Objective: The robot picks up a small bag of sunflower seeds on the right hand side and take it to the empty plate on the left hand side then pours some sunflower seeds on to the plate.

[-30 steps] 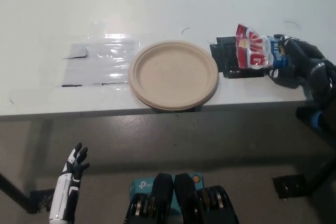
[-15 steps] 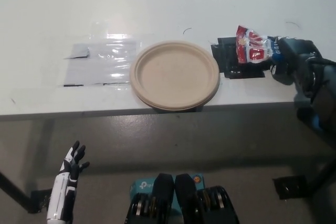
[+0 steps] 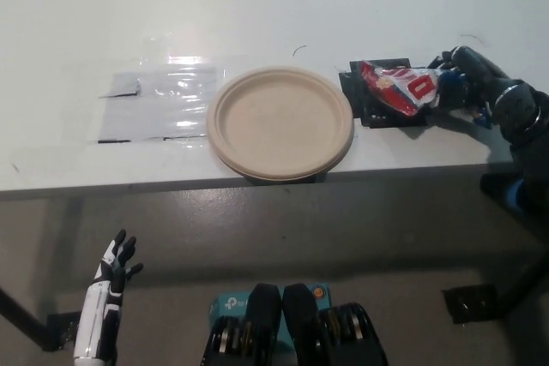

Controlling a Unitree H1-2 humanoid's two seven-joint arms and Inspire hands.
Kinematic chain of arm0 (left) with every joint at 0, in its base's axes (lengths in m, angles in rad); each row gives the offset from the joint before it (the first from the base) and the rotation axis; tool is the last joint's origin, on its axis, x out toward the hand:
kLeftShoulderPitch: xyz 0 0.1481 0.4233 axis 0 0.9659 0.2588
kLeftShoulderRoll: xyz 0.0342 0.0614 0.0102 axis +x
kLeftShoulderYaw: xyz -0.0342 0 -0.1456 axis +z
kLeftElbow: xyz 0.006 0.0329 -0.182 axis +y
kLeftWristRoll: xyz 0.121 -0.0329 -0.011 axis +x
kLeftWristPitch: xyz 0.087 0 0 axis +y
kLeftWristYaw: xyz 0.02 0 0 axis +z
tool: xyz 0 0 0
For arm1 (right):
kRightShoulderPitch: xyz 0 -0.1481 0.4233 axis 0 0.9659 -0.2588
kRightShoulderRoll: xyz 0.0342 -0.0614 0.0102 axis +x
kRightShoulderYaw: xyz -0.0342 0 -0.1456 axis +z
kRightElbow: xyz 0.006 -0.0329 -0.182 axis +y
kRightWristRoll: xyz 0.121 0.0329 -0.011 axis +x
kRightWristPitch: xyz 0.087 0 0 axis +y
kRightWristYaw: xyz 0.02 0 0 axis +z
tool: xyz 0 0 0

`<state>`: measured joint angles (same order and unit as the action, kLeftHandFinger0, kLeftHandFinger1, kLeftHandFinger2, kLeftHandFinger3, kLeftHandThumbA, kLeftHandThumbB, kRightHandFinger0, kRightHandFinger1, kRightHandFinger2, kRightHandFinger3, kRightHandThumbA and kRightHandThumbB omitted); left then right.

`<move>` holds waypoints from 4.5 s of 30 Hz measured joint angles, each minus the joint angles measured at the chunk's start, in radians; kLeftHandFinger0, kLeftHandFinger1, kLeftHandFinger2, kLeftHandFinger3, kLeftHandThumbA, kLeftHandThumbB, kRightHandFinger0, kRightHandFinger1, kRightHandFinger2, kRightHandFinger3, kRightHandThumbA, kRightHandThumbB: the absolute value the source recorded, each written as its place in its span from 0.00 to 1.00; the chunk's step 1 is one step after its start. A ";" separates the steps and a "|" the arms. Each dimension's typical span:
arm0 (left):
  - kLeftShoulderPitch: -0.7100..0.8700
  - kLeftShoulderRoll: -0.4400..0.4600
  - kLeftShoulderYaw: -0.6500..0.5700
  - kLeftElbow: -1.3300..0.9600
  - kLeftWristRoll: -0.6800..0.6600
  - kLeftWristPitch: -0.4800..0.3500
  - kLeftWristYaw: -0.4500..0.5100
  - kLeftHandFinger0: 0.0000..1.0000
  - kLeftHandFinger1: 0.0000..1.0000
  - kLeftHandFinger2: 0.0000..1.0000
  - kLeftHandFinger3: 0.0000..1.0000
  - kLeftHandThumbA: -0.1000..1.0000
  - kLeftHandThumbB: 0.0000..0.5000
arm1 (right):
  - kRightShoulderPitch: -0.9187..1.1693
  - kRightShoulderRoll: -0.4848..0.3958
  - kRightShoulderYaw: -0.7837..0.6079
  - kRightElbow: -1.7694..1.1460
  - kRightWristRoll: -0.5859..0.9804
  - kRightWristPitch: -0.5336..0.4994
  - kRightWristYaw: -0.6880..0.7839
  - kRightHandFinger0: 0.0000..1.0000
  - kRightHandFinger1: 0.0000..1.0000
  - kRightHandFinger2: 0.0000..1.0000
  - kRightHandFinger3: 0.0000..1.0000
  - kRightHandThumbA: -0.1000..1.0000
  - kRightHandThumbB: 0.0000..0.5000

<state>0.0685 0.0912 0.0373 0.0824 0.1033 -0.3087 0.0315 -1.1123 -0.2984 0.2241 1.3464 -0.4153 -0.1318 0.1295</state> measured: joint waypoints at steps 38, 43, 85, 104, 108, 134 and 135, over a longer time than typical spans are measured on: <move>-0.019 0.006 0.009 0.004 -0.009 -0.011 -0.004 0.76 0.91 1.00 1.00 1.00 0.00 | -0.004 0.021 0.005 -0.093 0.129 -0.028 0.178 0.00 0.27 0.61 0.65 0.57 0.00; -0.023 0.007 0.010 0.004 -0.008 -0.014 -0.005 0.75 0.89 0.99 1.00 1.00 0.00 | -0.016 0.031 0.114 -0.115 0.066 -0.054 0.139 0.04 0.38 0.69 0.70 0.52 0.00; -0.053 0.015 0.009 0.003 -0.009 -0.020 -0.005 0.71 0.85 0.96 1.00 1.00 0.04 | -0.082 0.011 0.548 -0.262 -0.334 -0.139 -0.109 0.00 0.00 0.03 0.07 0.39 0.00; -0.079 0.029 0.005 0.003 -0.006 -0.017 -0.008 0.66 0.81 0.95 1.00 1.00 0.00 | 0.000 -0.101 0.653 -0.620 -0.591 -0.179 -0.164 0.00 0.02 0.37 0.43 0.41 0.00; -0.079 0.029 0.004 0.003 0.000 -0.017 -0.008 0.64 0.80 0.94 1.00 1.00 0.04 | -0.001 -0.107 0.714 -0.610 -0.675 -0.181 -0.214 0.00 0.00 0.25 0.18 0.37 0.02; -0.069 0.029 0.002 0.002 0.001 -0.016 -0.008 0.56 0.69 0.83 1.00 1.00 0.02 | -0.049 -0.083 0.540 -0.188 -0.700 -0.184 -0.476 0.00 0.05 0.42 0.28 0.27 0.00; -0.066 0.030 0.003 0.002 0.001 -0.016 -0.008 0.56 0.69 0.82 1.00 1.00 0.02 | -0.052 -0.083 0.540 -0.176 -0.700 -0.184 -0.497 0.00 0.03 0.40 0.27 0.27 0.00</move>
<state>0.0026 0.1209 0.0400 0.0840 0.1041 -0.3251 0.0232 -1.1643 -0.3811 0.7640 1.1702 -1.1151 -0.3158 -0.3671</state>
